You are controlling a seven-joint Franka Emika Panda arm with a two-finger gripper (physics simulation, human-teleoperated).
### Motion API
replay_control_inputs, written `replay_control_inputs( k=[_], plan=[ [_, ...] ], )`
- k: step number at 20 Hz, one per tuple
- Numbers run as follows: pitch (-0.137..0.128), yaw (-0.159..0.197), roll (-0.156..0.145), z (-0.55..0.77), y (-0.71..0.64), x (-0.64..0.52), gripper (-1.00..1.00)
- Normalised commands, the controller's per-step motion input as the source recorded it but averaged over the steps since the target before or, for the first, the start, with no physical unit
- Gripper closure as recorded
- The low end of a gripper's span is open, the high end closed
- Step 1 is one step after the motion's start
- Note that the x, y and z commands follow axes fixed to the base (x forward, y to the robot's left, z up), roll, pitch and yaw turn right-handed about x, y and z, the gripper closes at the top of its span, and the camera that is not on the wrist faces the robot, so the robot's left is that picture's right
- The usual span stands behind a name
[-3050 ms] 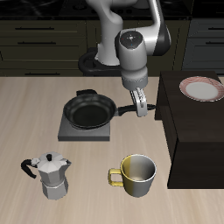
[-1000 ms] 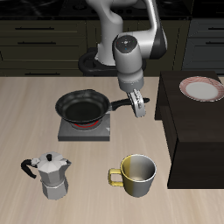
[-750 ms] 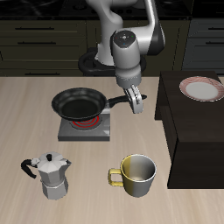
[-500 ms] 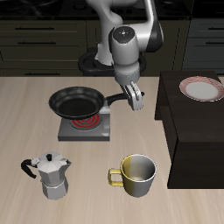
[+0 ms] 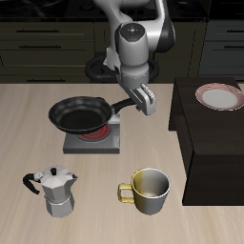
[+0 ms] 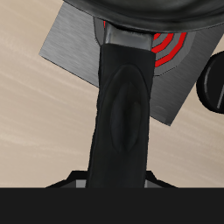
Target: Place the frying pan on the top layer of the shelf
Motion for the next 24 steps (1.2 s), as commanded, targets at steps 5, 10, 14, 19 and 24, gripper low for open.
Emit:
replay_control_inputs(
  k=[5, 10, 14, 19, 24],
  plan=[
    [0.001, 0.158, -0.022, 0.29, -0.26, 0.06, 1.00],
    [-0.009, 0.206, 0.000, 0.40, -0.18, 0.07, 1.00],
    [-0.009, 0.190, -0.029, 0.26, -0.24, 0.05, 1.00],
    [0.015, 0.138, 0.001, 0.13, -0.17, 0.07, 1.00],
    [0.010, 0.101, -0.031, 0.08, -0.17, 0.06, 1.00]
  ],
)
